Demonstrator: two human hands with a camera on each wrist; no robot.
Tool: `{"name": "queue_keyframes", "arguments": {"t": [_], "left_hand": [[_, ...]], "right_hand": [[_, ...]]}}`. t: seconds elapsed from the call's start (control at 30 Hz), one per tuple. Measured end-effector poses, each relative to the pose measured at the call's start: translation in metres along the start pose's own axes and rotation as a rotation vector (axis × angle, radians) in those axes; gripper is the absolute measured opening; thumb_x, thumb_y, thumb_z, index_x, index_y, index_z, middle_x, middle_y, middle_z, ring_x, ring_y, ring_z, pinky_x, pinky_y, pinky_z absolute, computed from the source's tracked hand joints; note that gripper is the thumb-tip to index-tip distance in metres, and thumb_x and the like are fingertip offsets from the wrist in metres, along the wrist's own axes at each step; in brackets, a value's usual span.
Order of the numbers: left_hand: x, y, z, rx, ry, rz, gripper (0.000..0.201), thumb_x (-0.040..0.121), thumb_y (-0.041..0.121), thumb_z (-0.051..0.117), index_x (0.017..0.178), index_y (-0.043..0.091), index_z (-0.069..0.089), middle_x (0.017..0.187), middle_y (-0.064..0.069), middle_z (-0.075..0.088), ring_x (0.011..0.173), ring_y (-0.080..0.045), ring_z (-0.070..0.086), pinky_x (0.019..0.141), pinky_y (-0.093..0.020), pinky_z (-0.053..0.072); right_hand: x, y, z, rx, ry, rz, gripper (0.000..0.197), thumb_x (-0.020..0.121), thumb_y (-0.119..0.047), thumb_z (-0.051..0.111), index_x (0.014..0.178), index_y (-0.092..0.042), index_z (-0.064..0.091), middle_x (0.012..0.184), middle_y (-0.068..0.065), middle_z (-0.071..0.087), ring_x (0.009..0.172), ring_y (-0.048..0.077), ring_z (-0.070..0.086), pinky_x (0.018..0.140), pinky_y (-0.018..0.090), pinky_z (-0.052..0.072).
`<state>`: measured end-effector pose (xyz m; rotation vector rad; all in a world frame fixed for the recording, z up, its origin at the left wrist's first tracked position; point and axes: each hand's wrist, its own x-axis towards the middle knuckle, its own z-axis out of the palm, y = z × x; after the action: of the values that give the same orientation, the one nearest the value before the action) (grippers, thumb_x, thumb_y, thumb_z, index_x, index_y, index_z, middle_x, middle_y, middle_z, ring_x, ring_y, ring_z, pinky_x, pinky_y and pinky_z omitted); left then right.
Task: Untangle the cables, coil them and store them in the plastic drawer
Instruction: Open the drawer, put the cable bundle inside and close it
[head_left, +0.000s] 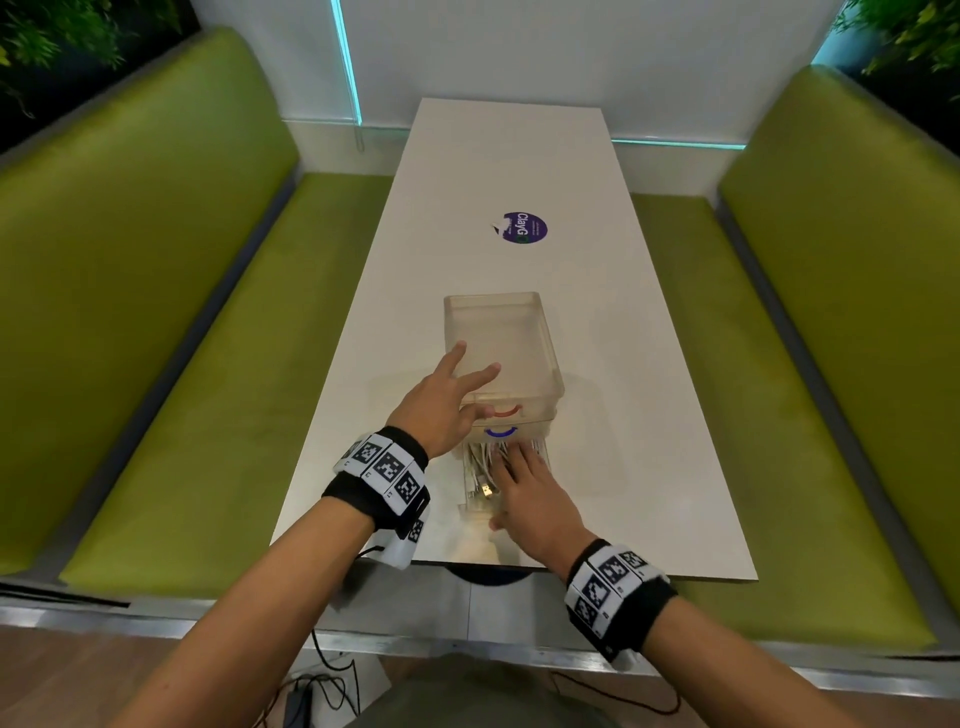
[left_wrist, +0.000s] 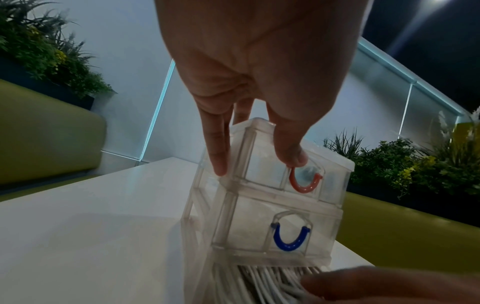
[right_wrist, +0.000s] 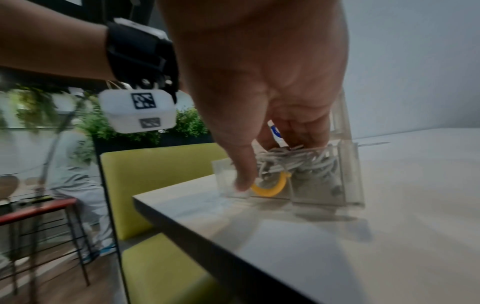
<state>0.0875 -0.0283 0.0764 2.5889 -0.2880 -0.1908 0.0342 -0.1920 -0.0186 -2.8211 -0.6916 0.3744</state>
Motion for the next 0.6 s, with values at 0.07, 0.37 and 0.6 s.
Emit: {"name": "queue_keyframes", "arguments": {"t": [0.07,0.37,0.6], "left_hand": [[-0.001,-0.002,-0.001,-0.01,0.012,0.0,0.052,0.093,0.034,0.056,0.142,0.035,0.038,0.16,-0.005,0.009,0.134,-0.031,0.04,0.106,-0.04,0.039],[-0.001,-0.004,0.001,-0.018,0.024,0.005,0.053,0.093,0.034,0.056,0.142,0.036,0.037,0.161,-0.004,0.007,0.136,-0.029,0.038,0.106,-0.037,0.038],[0.0,-0.003,0.0,-0.02,0.009,-0.004,0.053,0.093,0.035,0.056,0.142,0.036,0.037,0.161,-0.003,0.006,0.137,-0.029,0.038,0.108,-0.037,0.036]], "right_hand": [[-0.012,-0.003,-0.001,-0.005,0.099,-0.041,0.068,0.064,-0.007,0.08,0.125,-0.003,0.051,0.131,0.019,0.05,0.127,0.038,0.043,0.105,0.046,0.042],[-0.019,-0.006,-0.007,0.025,0.158,-0.139,0.05,0.065,0.002,0.074,0.112,-0.007,0.06,0.114,0.01,0.063,0.111,0.029,0.058,0.084,0.034,0.053],[-0.028,0.0,-0.015,0.028,0.076,-0.038,0.033,0.09,0.0,0.048,0.122,-0.005,0.052,0.131,0.01,0.046,0.112,0.029,0.053,0.08,0.037,0.051]]}}
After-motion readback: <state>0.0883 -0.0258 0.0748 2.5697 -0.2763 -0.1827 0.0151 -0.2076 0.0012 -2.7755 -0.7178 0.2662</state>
